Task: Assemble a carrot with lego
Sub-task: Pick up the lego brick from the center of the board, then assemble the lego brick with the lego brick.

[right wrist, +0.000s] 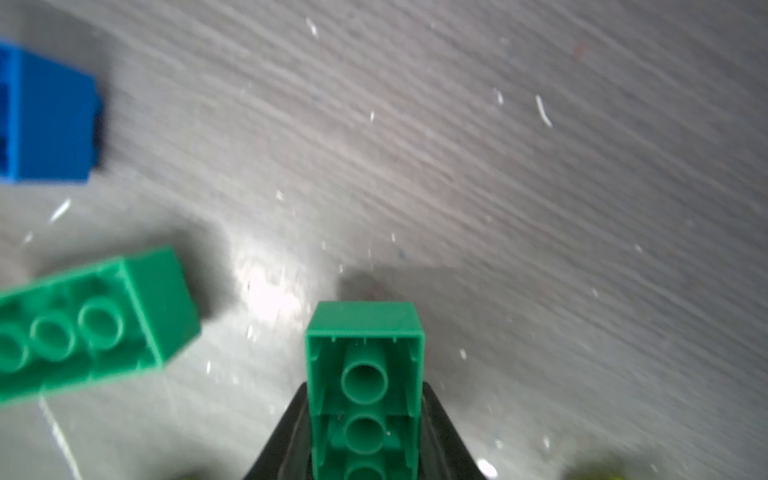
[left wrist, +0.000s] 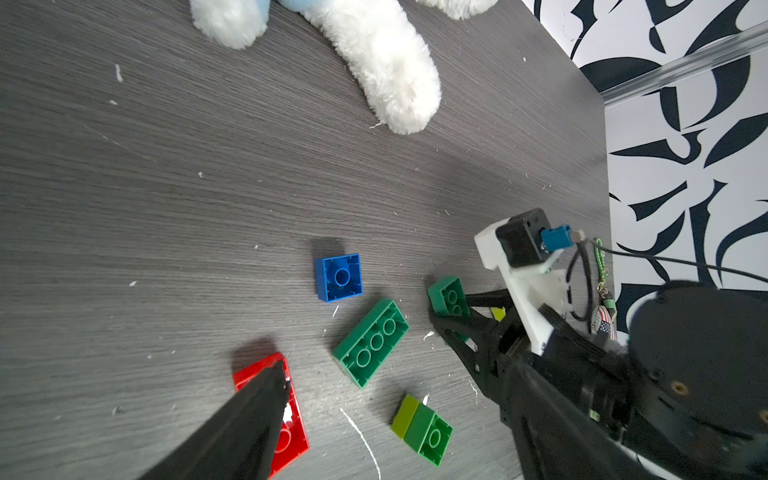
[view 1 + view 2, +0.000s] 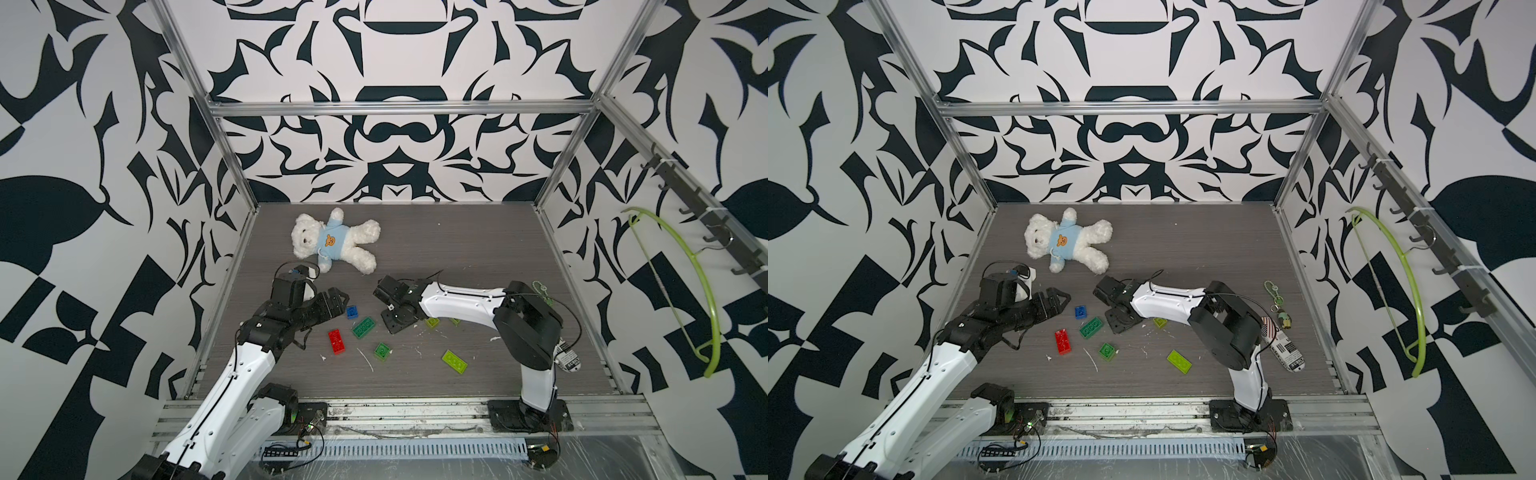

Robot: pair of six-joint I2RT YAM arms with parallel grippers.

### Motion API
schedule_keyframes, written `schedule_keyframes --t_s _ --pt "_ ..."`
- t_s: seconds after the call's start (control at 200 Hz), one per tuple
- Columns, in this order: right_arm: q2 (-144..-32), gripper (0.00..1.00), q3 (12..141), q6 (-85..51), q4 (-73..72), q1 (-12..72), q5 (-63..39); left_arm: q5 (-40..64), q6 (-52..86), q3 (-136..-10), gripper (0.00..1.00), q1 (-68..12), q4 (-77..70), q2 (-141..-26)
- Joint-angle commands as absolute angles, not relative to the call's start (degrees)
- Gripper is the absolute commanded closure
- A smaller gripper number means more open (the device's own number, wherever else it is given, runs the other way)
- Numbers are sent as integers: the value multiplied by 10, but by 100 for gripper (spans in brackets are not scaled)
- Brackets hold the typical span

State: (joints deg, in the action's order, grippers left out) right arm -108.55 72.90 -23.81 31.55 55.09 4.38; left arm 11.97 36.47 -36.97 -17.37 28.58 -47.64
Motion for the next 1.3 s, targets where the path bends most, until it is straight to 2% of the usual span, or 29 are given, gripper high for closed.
schedule_keyframes --t_s 0.0,0.19,0.285,0.54,0.85,1.295 --pt "-983 72 706 -155 339 548 13 131 352 -364 10 -173 291 -467" --pt "-886 72 667 -111 344 548 -168 113 335 -387 9 -173 315 -475" --pt "-885 72 671 -117 335 551 -209 90 322 -402 9 -173 334 -476" --pt "-951 72 716 -106 352 603 -152 63 320 -413 7 -171 352 -478" --pt "-1009 73 772 -101 398 650 -57 79 318 -405 7 -170 343 -474" --pt "-1033 73 785 -113 410 661 -32 95 318 -399 7 -170 336 -479"
